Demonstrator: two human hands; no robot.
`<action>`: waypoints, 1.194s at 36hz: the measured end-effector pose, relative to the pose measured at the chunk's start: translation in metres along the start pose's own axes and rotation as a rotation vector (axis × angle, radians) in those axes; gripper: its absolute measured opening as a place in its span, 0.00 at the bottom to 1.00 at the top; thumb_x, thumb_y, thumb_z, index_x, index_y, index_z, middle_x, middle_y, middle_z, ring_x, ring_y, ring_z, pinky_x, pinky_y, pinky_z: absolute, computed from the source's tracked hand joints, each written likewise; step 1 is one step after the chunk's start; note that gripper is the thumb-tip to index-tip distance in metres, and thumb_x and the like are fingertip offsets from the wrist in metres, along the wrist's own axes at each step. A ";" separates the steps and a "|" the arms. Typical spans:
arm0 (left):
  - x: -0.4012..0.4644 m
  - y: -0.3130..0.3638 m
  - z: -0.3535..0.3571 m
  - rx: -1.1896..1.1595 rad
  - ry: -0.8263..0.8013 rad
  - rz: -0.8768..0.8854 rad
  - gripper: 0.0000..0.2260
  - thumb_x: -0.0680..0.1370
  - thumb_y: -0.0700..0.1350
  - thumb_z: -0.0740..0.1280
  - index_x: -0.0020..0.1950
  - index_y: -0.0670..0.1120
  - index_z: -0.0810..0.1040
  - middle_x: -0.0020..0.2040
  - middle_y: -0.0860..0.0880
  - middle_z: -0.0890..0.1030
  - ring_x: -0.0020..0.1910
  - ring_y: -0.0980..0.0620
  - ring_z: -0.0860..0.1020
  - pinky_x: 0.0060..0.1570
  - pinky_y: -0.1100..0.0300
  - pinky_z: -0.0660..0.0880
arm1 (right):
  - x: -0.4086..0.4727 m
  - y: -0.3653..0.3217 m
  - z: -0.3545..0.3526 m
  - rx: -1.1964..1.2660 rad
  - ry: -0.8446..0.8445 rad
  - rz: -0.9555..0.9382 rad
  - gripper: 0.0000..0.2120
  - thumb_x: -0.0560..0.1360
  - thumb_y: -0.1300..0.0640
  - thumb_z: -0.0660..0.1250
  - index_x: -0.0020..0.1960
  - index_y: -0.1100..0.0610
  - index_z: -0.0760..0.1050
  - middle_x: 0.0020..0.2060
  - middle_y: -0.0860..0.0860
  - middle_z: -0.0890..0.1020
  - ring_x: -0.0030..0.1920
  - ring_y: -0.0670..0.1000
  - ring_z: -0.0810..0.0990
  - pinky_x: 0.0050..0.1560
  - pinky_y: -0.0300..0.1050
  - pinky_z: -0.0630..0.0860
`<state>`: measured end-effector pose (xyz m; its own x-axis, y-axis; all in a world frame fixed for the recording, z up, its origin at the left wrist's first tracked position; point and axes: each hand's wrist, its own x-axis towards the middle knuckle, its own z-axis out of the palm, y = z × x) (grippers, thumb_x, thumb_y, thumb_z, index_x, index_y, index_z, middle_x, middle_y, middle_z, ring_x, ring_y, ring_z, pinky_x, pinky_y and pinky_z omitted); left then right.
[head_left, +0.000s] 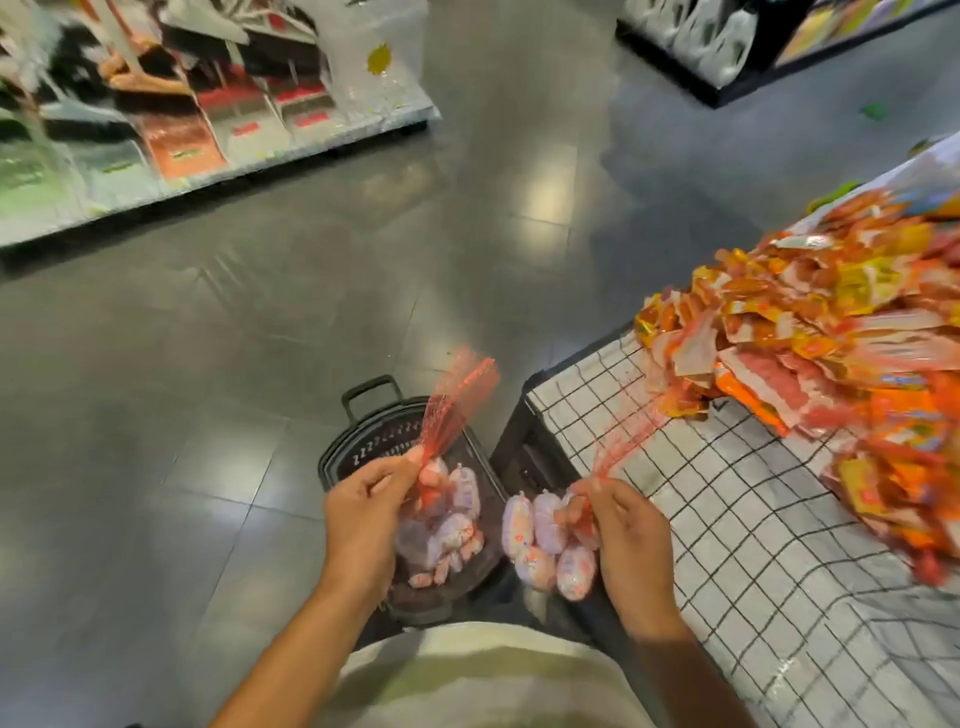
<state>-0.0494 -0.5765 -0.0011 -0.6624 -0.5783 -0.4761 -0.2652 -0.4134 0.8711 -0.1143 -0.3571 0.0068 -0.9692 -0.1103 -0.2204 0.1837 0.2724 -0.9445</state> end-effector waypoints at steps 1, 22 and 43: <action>-0.002 0.003 0.010 0.001 -0.026 0.003 0.09 0.77 0.45 0.72 0.40 0.42 0.86 0.41 0.39 0.86 0.36 0.48 0.83 0.40 0.60 0.81 | 0.001 -0.004 -0.007 0.016 0.013 -0.003 0.14 0.83 0.60 0.63 0.42 0.52 0.83 0.35 0.50 0.85 0.38 0.44 0.83 0.41 0.29 0.75; -0.023 0.035 0.190 -0.176 -0.031 0.007 0.11 0.73 0.50 0.73 0.43 0.41 0.84 0.40 0.42 0.84 0.43 0.47 0.85 0.40 0.61 0.82 | 0.190 0.003 -0.117 -0.021 0.200 0.033 0.11 0.79 0.56 0.68 0.40 0.54 0.84 0.37 0.51 0.84 0.41 0.50 0.80 0.42 0.47 0.76; 0.034 -0.042 0.276 -0.050 0.095 -0.141 0.13 0.84 0.42 0.62 0.40 0.42 0.78 0.30 0.51 0.82 0.51 0.44 0.78 0.67 0.45 0.72 | 0.203 0.040 -0.140 0.052 0.120 -0.117 0.10 0.83 0.57 0.65 0.44 0.52 0.82 0.33 0.39 0.81 0.33 0.38 0.74 0.35 0.29 0.69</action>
<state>-0.2543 -0.3849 -0.0203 -0.5513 -0.5748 -0.6048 -0.3141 -0.5286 0.7887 -0.3269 -0.2349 -0.0422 -0.9965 -0.0223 -0.0803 0.0737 0.2142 -0.9740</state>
